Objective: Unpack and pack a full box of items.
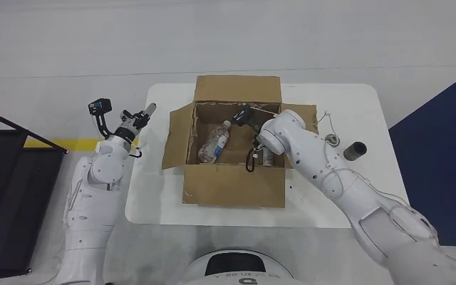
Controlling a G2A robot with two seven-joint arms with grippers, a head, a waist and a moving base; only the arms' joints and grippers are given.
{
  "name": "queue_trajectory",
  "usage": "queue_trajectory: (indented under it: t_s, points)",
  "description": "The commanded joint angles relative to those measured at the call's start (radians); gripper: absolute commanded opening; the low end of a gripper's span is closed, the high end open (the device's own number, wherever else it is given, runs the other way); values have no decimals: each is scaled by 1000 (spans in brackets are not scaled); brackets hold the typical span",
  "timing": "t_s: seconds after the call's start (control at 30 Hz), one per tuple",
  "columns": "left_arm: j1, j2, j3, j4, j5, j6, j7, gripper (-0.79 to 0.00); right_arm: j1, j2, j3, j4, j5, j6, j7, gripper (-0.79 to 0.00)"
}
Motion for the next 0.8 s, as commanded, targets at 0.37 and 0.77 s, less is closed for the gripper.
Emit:
queue_trajectory:
  t_s: [0.37, 0.77]
  points:
    - [0, 0, 0, 0, 0, 0, 0, 0, -12, -22, 18, 61, 0, 68, 32, -366]
    - [0, 0, 0, 0, 0, 0, 0, 0, -48, -30, 63, -26, 88, -76, -126, -317]
